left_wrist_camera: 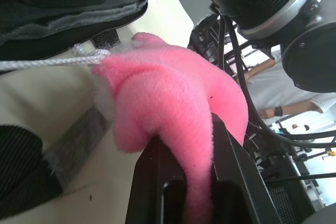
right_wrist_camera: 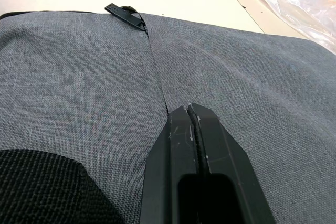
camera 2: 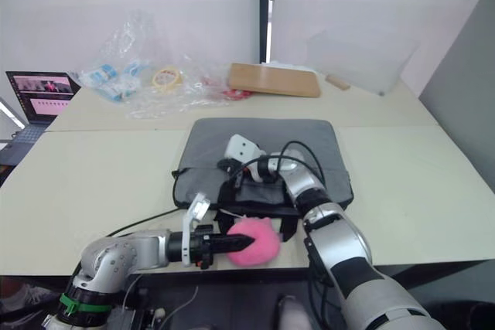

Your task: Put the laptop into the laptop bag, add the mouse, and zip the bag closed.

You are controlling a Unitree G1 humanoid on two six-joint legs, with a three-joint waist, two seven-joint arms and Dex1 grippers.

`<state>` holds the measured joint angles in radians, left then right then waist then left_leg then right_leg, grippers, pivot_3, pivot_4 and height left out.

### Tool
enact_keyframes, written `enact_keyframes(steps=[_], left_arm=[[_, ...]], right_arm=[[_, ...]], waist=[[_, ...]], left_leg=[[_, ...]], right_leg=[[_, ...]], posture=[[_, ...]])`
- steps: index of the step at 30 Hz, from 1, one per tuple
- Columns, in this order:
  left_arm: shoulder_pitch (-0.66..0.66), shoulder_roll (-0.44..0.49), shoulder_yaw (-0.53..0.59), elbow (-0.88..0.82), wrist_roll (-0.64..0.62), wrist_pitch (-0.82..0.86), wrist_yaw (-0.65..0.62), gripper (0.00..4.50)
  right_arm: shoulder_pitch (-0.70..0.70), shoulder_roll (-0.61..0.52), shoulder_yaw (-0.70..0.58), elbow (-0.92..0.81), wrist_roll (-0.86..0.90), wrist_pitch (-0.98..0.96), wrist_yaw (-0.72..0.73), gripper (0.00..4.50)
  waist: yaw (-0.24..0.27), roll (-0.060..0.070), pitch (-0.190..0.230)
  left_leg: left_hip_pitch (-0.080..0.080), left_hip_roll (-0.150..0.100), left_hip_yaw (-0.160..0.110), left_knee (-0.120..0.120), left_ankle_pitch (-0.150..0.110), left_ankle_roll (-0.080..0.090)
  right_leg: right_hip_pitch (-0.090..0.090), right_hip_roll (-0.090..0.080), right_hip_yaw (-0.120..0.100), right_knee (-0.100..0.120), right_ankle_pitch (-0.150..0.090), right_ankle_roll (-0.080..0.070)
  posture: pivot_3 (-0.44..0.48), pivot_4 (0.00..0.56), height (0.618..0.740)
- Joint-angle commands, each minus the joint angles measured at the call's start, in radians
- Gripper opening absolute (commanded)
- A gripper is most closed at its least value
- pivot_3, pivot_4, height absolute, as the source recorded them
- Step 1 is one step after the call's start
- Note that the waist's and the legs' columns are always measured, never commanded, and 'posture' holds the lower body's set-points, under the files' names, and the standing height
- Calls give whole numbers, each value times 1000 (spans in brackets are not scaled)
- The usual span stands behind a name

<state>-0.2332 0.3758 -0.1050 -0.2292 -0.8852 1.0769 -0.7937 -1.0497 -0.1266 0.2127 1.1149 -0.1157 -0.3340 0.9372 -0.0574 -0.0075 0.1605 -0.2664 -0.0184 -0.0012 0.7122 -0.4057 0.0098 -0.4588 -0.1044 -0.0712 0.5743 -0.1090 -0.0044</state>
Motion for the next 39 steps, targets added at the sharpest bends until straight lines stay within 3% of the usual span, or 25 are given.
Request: enact_keyframes(steps=[1,10,12,18,21,23,28,33,38,39], left_arm=[[-26,-33,-46,7,23,-41,-24,20],[-31,-79,-55,57,92,-121,-11,20],[-10,-59,-30,36,81,-117,-17,896],[92,33,54,-98,29,-80,-2,2753],[159,100,125,-178,-16,-56,6,3976],[216,156,178,-222,-35,-50,0,4462],[341,285,331,-291,-110,-41,-24,4462],[381,398,443,-282,-119,-77,-85,4462],[329,529,518,-215,-50,-172,-184,4462],[313,545,512,-197,-34,-190,-198,4500]], right_arm=[[29,1,28,54,-40,28,0,0],[26,3,28,55,-40,27,-1,0],[23,1,27,57,-41,26,-3,0],[22,-3,25,58,-40,22,-4,0],[20,-5,23,58,-38,20,-4,0],[19,-5,23,60,-38,19,-5,0],[17,-4,22,64,-38,12,-4,0],[2,4,0,63,-13,10,0,0],[-42,38,-170,-66,210,95,123,0],[-46,40,-192,-97,244,129,138,409]], waist=[[0,0,0],[6,0,0],[8,0,0],[8,0,0],[7,0,0],[7,0,0],[6,0,0],[5,0,0],[-1,1,2],[-2,1,2]], left_leg=[[0,0,0,0,0,0],[0,0,0,0,0,0],[0,0,0,0,0,0],[0,1,0,0,0,0],[0,1,-1,0,0,1],[0,1,-1,0,0,1],[0,1,-1,-1,0,1],[1,1,-1,-1,0,1],[-2,2,-1,-1,0,0],[-3,2,0,-1,0,0]], right_leg=[[0,0,0,0,0,0],[0,0,0,0,0,0],[0,0,0,0,0,0],[0,1,0,0,0,0],[0,1,0,0,0,0],[0,1,0,0,0,0],[-1,2,0,0,0,0],[-1,3,0,0,0,0],[-4,4,-1,0,-1,-1],[-9,4,-1,0,0,-1]], posture=[[0,150,740],[0,150,740],[0,150,740],[0,150,740],[0,150,740],[0,150,740],[0,150,740],[0,150,740],[0,150,740],[0,150,740]])
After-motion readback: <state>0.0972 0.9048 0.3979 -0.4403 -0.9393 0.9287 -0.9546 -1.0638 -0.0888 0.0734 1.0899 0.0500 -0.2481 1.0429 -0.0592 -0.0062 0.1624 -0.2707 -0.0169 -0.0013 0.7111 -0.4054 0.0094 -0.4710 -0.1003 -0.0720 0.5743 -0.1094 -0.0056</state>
